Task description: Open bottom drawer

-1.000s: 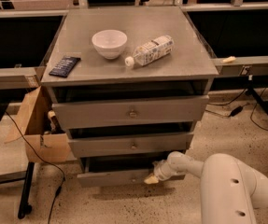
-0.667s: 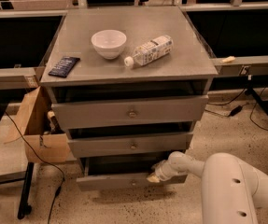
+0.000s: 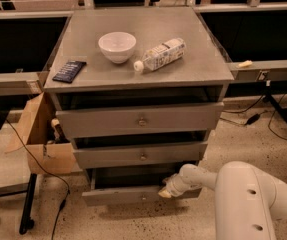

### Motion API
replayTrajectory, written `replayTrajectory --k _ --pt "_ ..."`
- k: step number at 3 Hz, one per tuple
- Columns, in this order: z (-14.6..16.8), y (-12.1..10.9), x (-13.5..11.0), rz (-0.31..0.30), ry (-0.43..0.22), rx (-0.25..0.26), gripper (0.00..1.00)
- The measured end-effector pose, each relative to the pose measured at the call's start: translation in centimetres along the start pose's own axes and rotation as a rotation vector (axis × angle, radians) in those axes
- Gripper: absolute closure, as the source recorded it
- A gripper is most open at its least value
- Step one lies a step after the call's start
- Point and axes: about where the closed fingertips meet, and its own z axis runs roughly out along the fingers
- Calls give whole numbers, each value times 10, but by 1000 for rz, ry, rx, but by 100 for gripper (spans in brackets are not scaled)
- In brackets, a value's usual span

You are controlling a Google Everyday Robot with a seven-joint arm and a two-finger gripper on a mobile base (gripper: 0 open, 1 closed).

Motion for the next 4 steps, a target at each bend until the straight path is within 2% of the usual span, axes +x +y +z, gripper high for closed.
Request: replayTrajectory --k 1,2,4 --pt "-4 0 8 -7 40 9 100" --pt "-4 0 8 -7 40 9 100" --pt "-3 2 7 -5 41 7 51"
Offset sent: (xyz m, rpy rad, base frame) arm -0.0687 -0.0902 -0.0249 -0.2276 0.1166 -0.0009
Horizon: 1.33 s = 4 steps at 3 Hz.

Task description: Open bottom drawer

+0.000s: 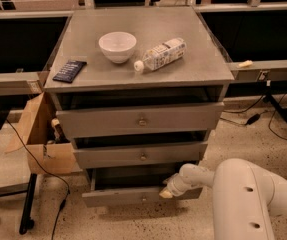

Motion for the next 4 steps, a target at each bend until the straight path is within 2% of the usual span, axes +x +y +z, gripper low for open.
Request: replayTrajectory --k 1,2,3,4 --pt "-1 -1 -2 1 -2 3 28" --pt "-9 4 -2 4 -12 15 0" --pt "-14 7 -3 3 -17 24 0" --pt "-32 3 -9 -5 -55 56 3"
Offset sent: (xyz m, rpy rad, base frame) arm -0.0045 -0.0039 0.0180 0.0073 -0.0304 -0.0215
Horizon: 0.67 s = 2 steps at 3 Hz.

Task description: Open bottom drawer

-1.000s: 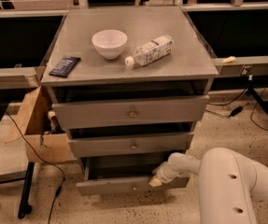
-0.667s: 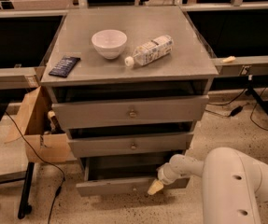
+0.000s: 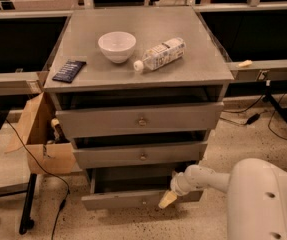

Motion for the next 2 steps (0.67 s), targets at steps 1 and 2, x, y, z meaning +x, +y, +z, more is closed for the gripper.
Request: replayTrajectory --k 1,2 --pt "-19 -10 -9 -5 -41 31 26" --pt "-40 -24 -18 -4 -98 49 49"
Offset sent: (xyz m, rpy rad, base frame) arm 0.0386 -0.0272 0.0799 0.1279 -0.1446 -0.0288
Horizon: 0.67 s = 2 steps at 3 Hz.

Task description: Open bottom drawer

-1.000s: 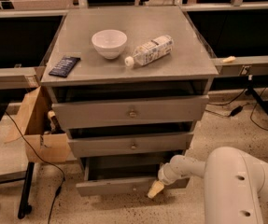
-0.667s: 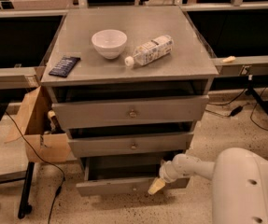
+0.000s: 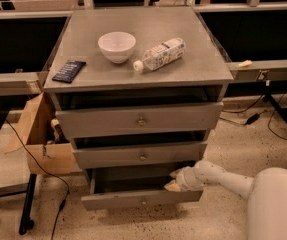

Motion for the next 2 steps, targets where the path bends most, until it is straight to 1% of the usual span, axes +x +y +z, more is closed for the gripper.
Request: replayTrajectory --k 1,2 --pt "-1 -14 -9 22 -59 -1 72" --pt "14 -29 -21 35 -102 -5 94"
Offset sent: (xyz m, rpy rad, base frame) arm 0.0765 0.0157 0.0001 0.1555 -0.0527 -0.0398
